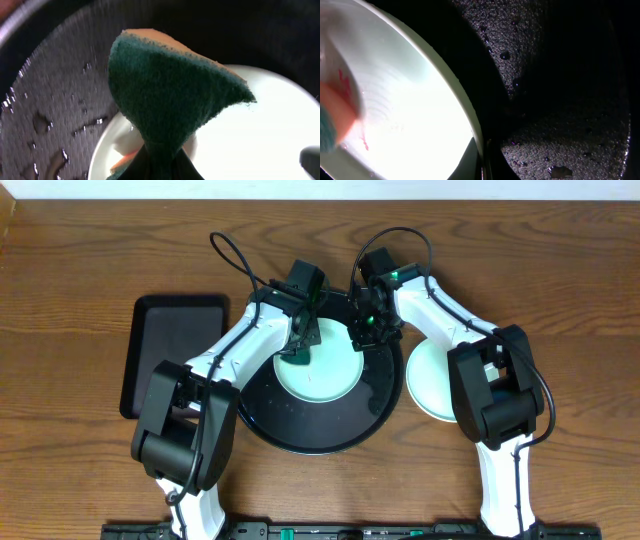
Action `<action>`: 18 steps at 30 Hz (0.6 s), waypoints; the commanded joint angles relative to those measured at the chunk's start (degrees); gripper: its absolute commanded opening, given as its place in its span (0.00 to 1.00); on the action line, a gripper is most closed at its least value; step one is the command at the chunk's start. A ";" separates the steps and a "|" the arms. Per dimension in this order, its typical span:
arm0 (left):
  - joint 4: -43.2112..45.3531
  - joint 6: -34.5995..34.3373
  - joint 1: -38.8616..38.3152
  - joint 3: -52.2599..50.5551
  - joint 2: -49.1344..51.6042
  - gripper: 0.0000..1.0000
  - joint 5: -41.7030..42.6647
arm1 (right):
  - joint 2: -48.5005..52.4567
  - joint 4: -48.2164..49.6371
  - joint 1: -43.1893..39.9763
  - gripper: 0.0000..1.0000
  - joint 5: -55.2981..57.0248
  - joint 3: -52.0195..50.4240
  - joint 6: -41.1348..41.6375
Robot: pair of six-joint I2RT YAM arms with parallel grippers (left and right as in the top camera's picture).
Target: Clean dirty plates on tray and stack at the side
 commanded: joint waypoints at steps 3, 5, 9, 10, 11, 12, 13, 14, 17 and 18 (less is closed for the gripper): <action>-2.69 7.72 -0.37 -0.39 0.46 0.07 14.25 | 3.06 -0.37 0.72 0.01 0.66 0.13 0.83; -2.67 10.23 -0.85 -0.39 0.46 0.07 15.85 | 3.06 -0.37 0.72 0.01 0.66 0.13 0.83; -0.87 13.40 -1.81 -0.39 0.46 0.08 13.92 | 3.06 -0.48 0.72 0.01 0.68 0.13 0.83; 0.55 13.35 -1.99 -0.39 0.46 0.07 9.79 | 3.06 -0.52 0.72 0.01 0.68 0.13 0.83; 1.27 13.31 -1.99 -0.39 0.46 0.07 7.13 | 3.06 -0.52 0.72 0.01 0.68 0.13 0.83; 1.97 12.83 -1.99 -0.39 0.46 0.07 3.48 | 3.06 -0.52 0.72 0.01 0.66 0.13 0.83; 2.40 11.91 -1.99 -0.39 0.46 0.08 0.04 | 3.06 -0.55 0.72 0.01 0.66 0.13 0.83; 2.60 10.64 -1.99 -0.39 0.46 0.07 -3.17 | 3.06 -0.52 0.72 0.01 0.66 0.13 0.83; 2.62 5.64 -1.95 -0.39 0.46 0.08 -11.67 | 3.06 -0.52 0.72 0.01 0.66 0.13 0.83; 2.47 4.94 -1.95 -0.39 0.48 0.07 -12.11 | 3.06 -0.52 0.72 0.01 0.68 0.13 0.81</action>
